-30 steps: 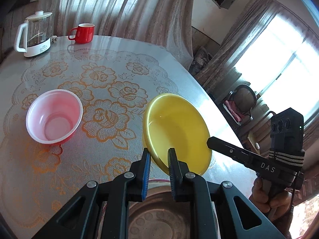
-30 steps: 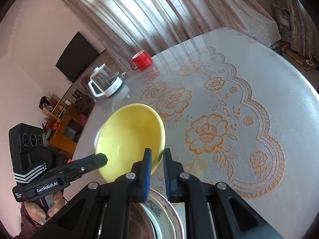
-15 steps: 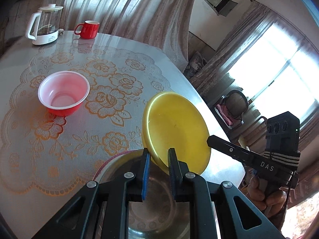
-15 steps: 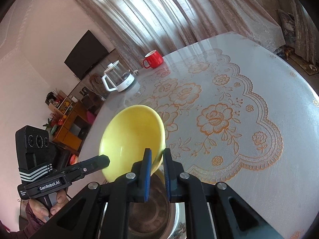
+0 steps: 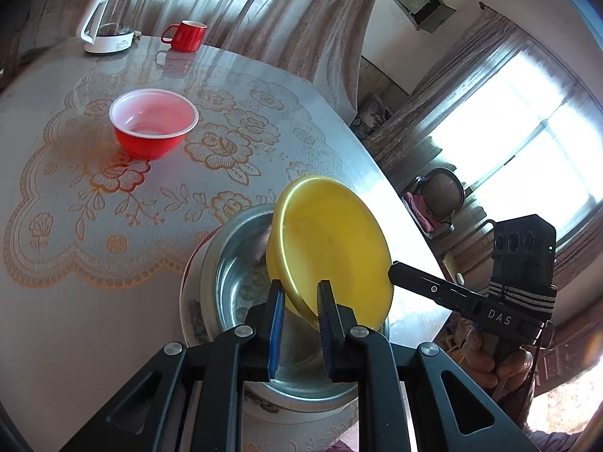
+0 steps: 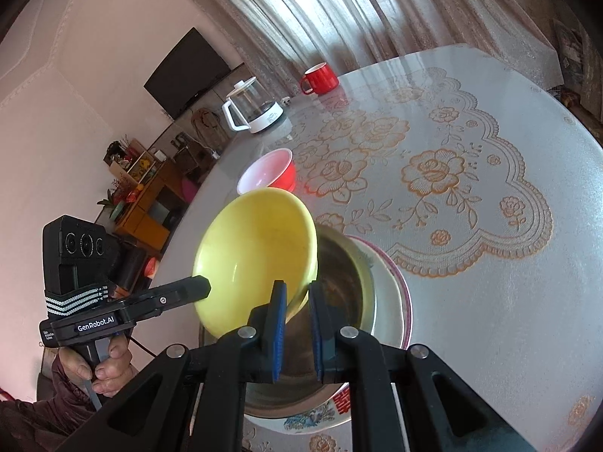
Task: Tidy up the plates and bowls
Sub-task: 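Lower the yellow bowl into the steel bowl with both tools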
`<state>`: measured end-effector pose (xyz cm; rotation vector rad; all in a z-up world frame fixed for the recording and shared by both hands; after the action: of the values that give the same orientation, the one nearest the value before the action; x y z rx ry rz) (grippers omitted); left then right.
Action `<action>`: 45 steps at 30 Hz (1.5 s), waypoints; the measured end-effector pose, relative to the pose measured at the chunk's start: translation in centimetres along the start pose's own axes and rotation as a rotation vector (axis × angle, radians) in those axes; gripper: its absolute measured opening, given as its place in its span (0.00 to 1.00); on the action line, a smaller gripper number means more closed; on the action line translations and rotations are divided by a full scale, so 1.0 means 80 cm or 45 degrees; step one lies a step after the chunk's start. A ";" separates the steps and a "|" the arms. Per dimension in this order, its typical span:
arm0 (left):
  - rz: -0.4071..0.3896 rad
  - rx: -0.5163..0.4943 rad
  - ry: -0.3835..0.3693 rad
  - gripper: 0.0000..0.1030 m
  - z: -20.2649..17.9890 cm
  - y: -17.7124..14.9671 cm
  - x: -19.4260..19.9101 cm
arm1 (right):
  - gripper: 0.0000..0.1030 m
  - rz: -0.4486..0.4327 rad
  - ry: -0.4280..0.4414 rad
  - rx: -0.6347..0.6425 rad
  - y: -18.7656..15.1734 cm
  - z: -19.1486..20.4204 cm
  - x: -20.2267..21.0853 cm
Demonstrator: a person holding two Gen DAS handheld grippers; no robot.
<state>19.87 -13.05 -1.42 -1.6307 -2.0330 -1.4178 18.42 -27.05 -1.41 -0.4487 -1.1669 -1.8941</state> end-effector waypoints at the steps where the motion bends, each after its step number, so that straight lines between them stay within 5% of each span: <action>1: 0.000 0.002 0.001 0.16 0.001 -0.002 0.001 | 0.10 0.005 0.008 -0.009 -0.004 0.000 -0.001; 15: -0.012 -0.098 0.055 0.16 -0.005 -0.029 0.009 | 0.10 0.062 0.048 -0.023 -0.038 0.003 -0.001; 33: -0.029 -0.263 0.183 0.16 -0.012 -0.044 0.002 | 0.10 0.079 -0.158 0.169 -0.060 0.005 -0.002; 45: -0.015 -0.253 0.141 0.16 -0.018 -0.050 -0.001 | 0.10 0.088 -0.219 0.235 -0.062 0.011 -0.008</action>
<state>16.03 -13.97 -2.93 -1.5742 -1.8960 -1.7225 14.73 -24.95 -4.14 -0.5504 -1.4072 -1.6959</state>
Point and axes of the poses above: each gripper's, at about its wrist camera, not at the fingertips, and x roughly against the way its jaws point, z to its left, y to its top, the point moved 9 cm from there along -x, roughly the way its jaws point, and after that the axes turned 3 degrees about -z, right-handed, at the moved point
